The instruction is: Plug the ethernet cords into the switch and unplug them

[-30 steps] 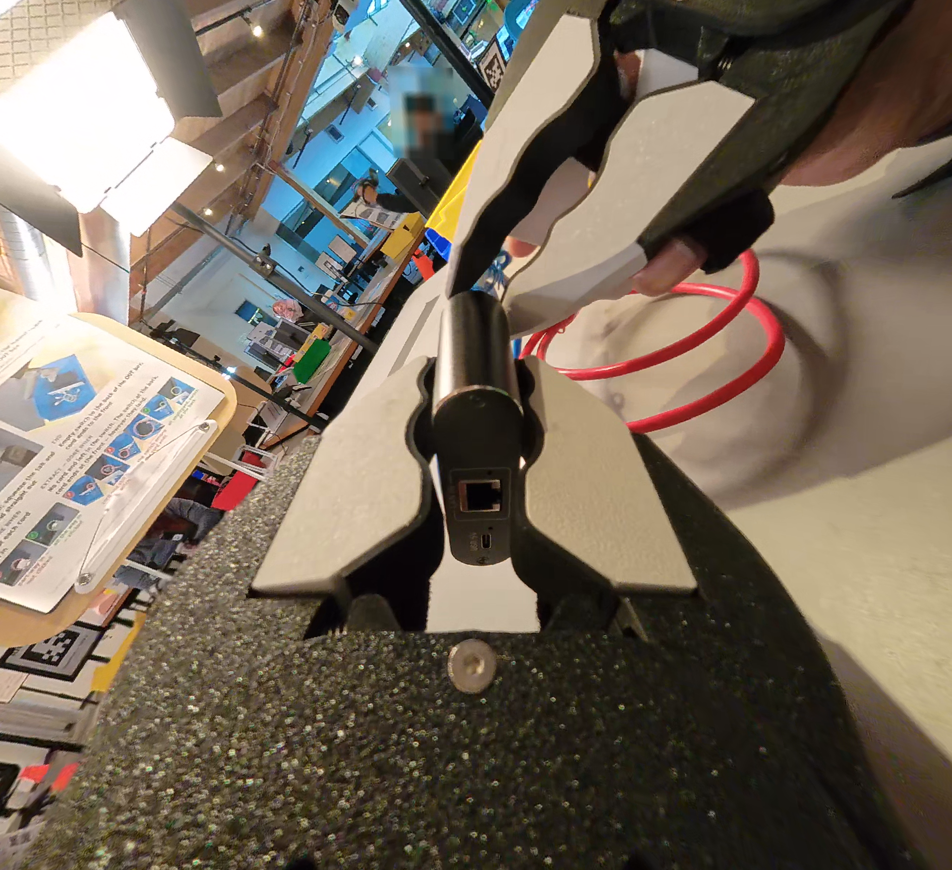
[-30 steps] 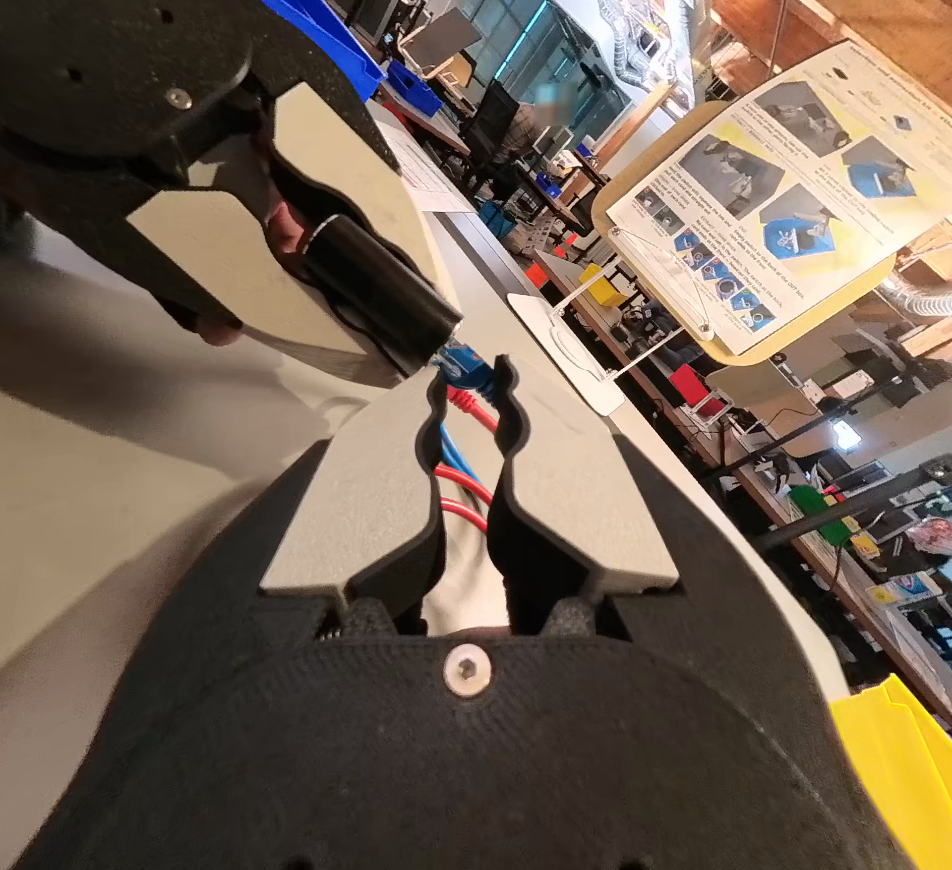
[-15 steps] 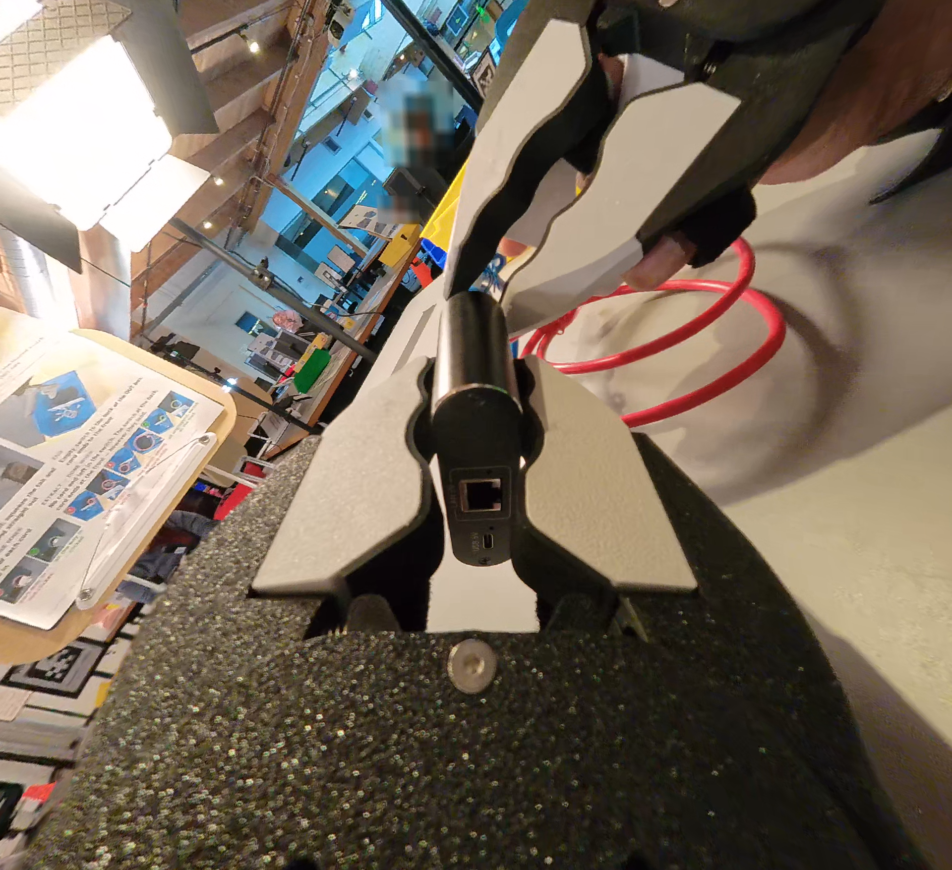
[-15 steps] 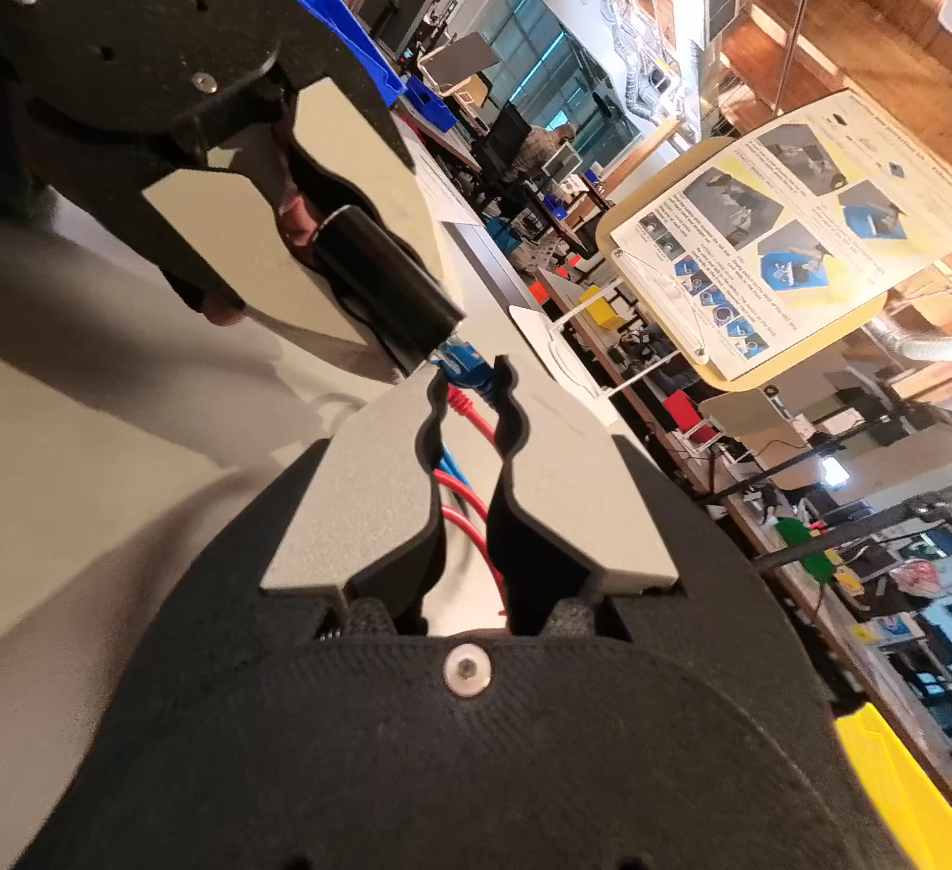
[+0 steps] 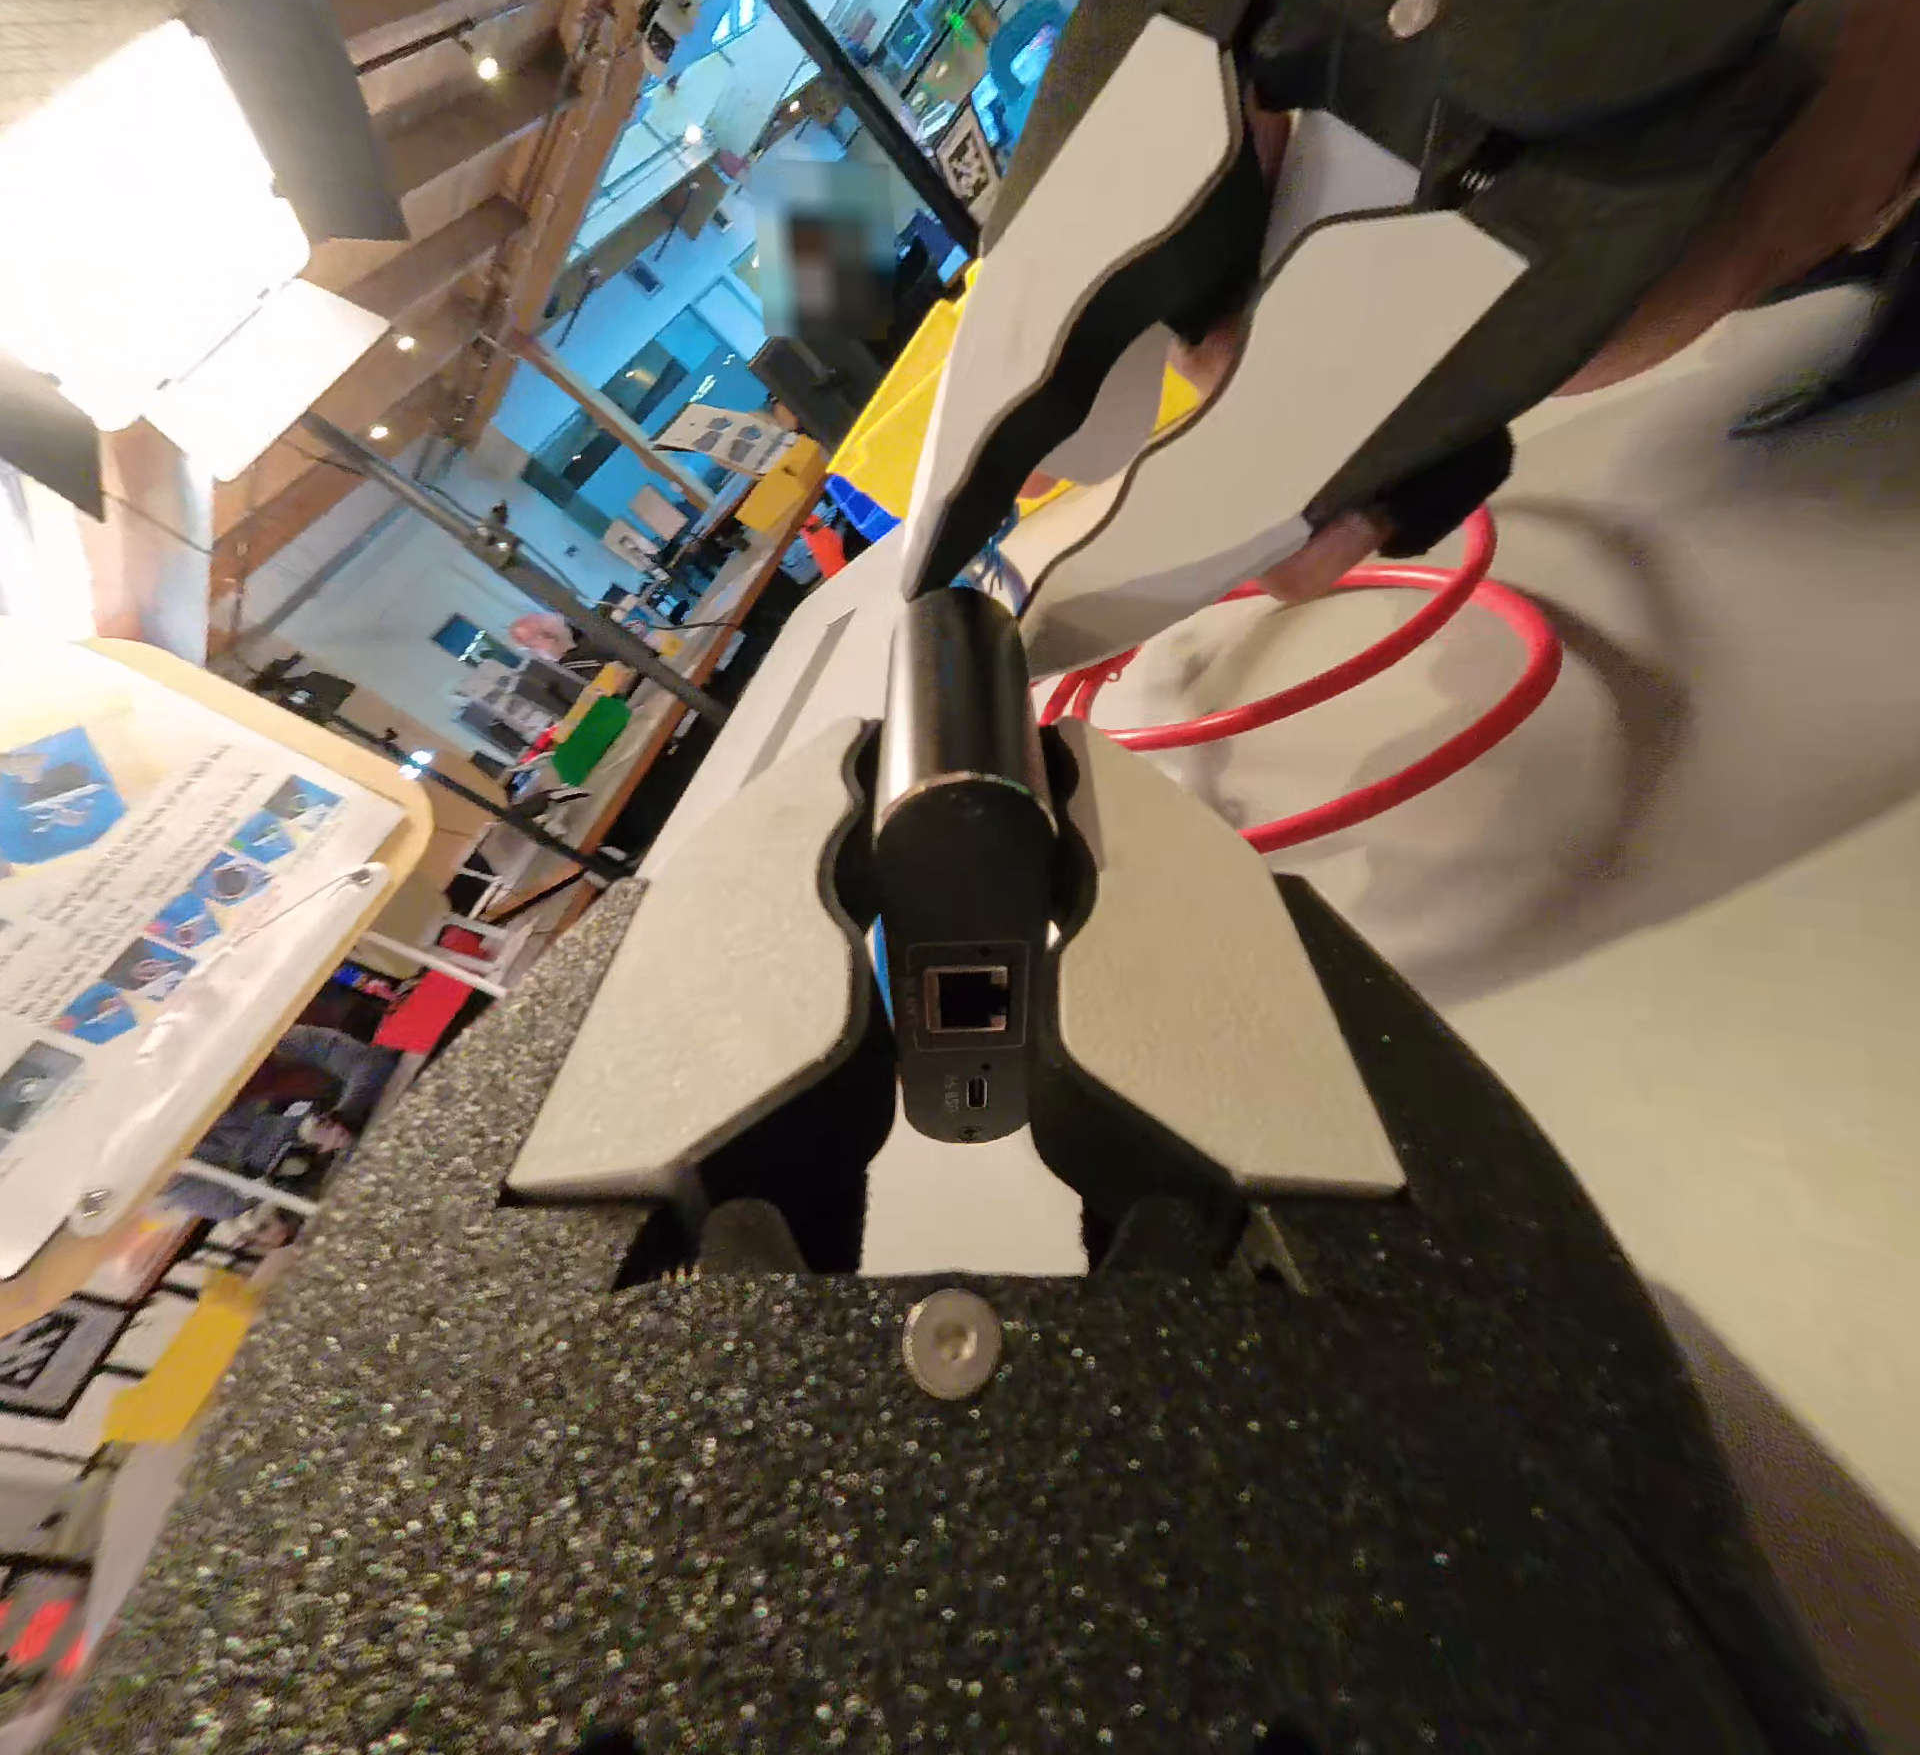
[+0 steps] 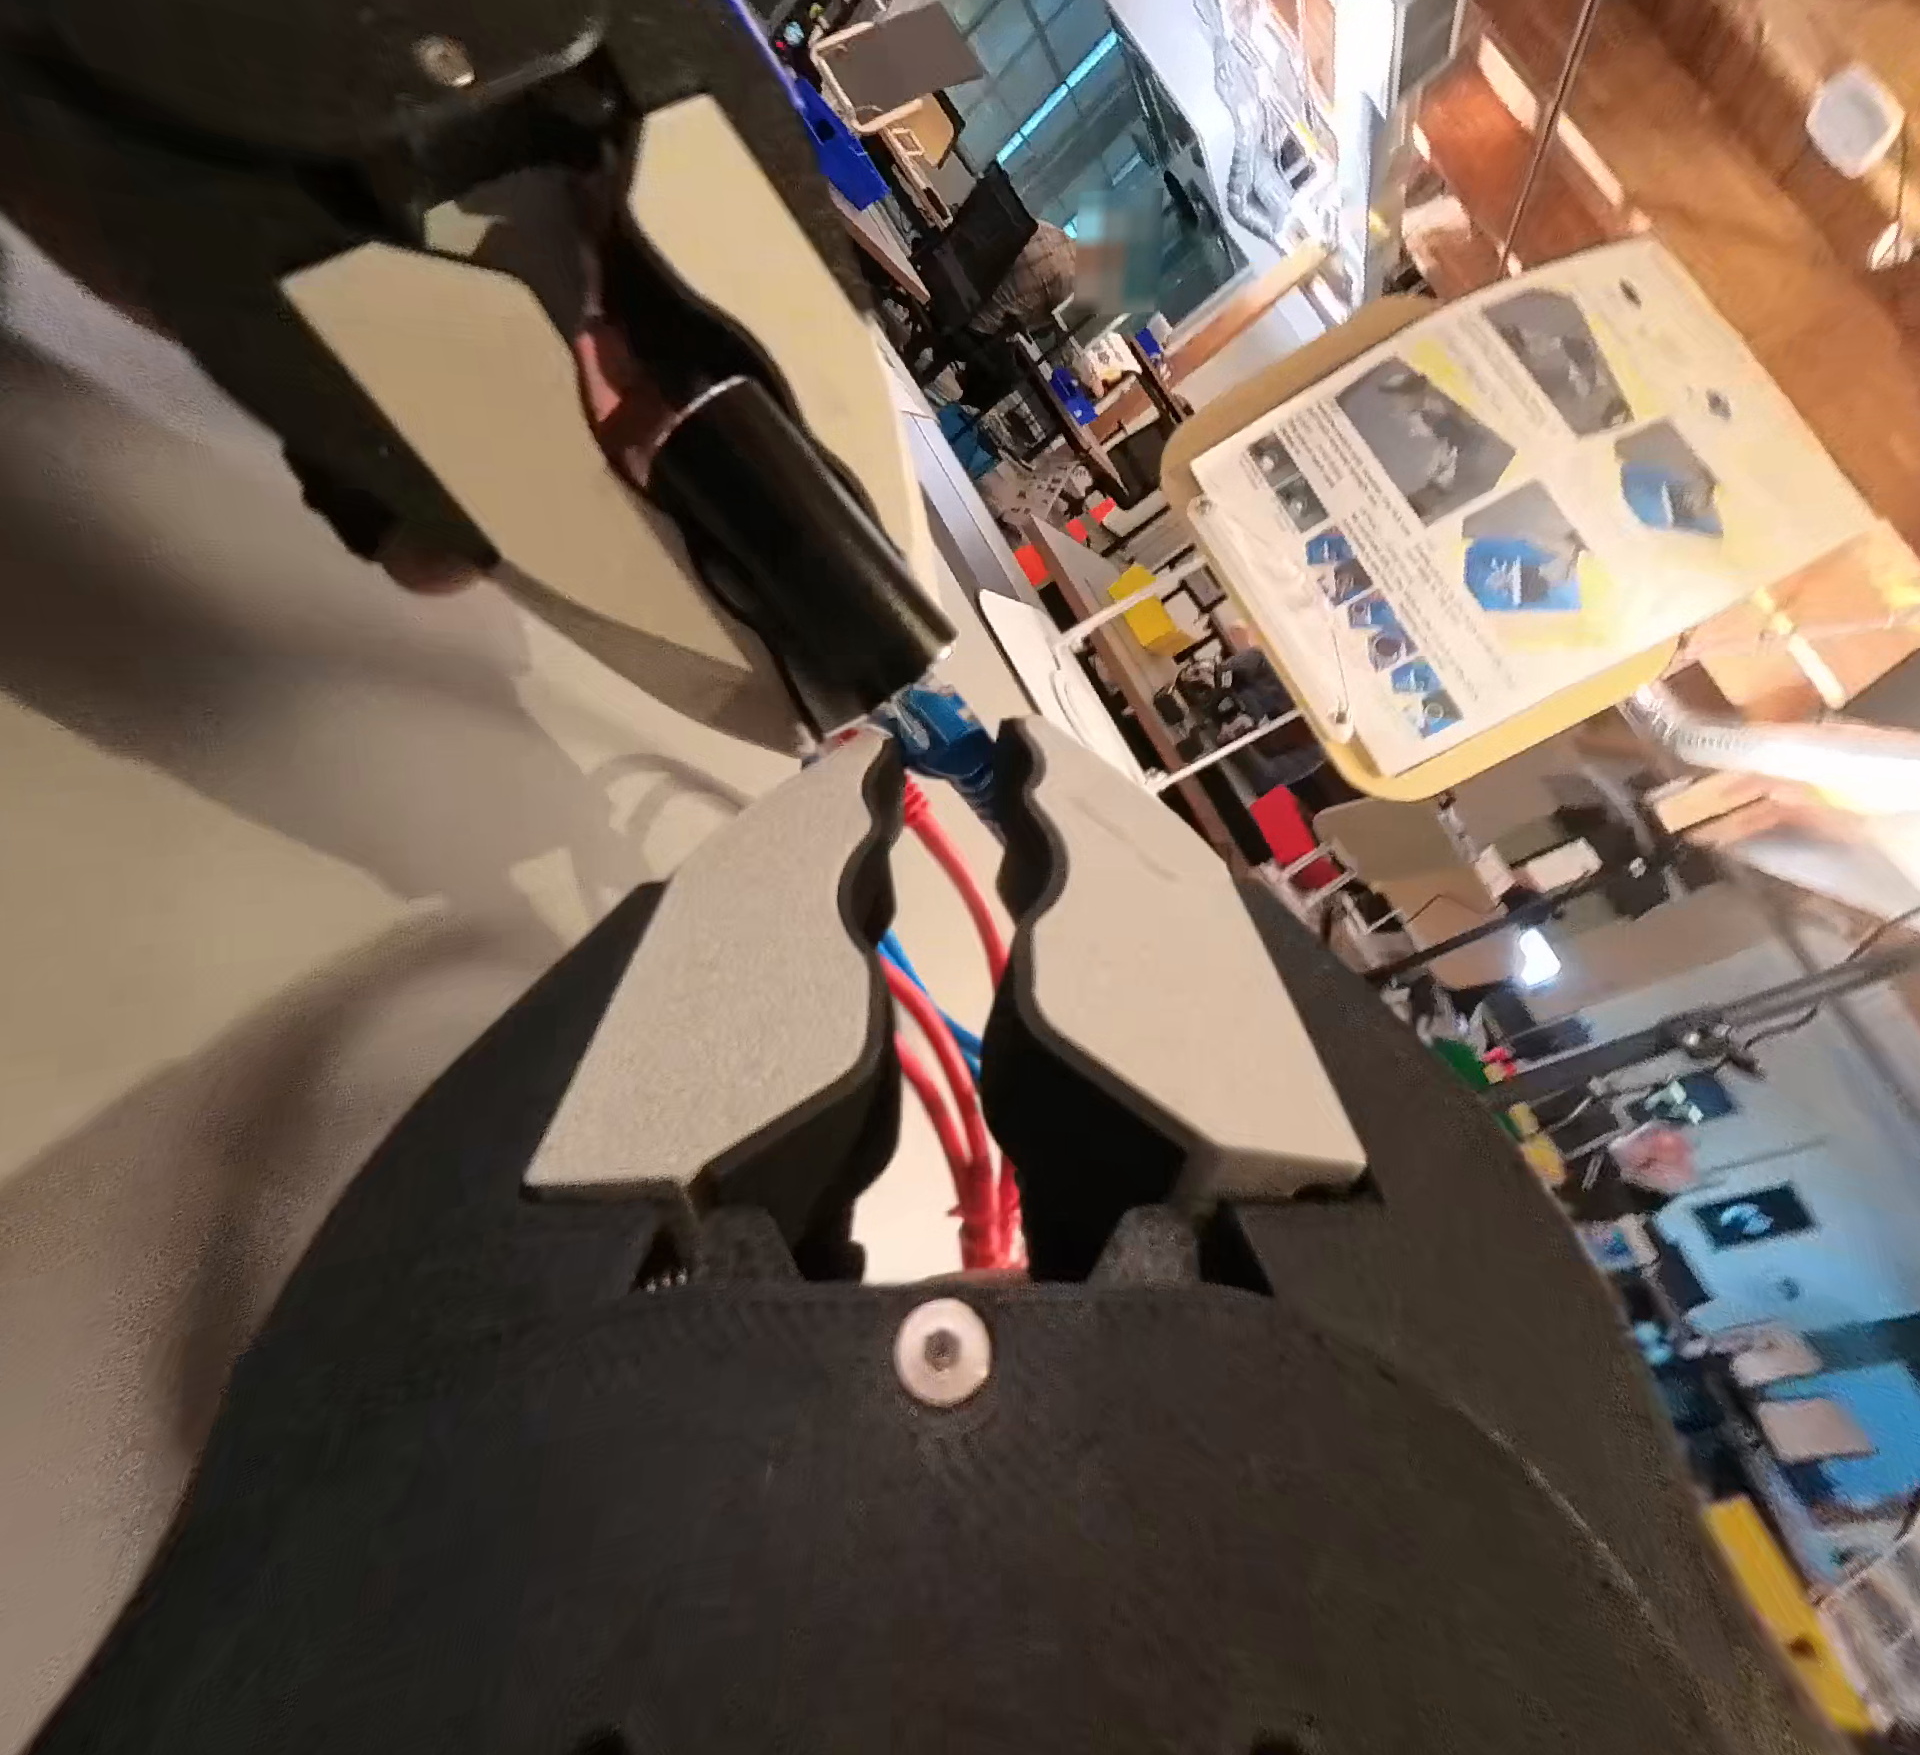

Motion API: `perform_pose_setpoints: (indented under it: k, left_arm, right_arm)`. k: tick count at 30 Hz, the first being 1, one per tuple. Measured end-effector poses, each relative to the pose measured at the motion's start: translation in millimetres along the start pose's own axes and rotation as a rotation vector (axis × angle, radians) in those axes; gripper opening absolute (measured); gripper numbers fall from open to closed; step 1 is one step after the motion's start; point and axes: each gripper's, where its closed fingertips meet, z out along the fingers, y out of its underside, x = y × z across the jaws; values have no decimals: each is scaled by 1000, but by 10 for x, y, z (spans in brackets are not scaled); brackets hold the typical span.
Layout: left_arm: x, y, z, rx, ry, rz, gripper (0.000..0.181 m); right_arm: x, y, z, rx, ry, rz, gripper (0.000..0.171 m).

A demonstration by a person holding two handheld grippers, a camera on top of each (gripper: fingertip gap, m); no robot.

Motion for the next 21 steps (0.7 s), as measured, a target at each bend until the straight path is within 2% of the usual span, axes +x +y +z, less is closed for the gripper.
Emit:
perform_pose_setpoints:
  k: [2, 8, 14, 21]
  left_arm:
    - [10, -15, -7, 9, 6, -4, 29]
    - [-50, -13, 20, -43, -99, 148, 29]
    - [-82, -4, 48, -33, -93, 53, 29]
    - [-71, 31, 43, -67, -107, 147, 29]
  right_arm:
    - [-8, -15, -18, 20, -18, 2, 18]
    - [43, 1, 8, 4, -2, 170, 18]
    - [80, 24, 38, -23, 24, 321, 17]
    - [58, 43, 43, -49, 23, 240, 18]
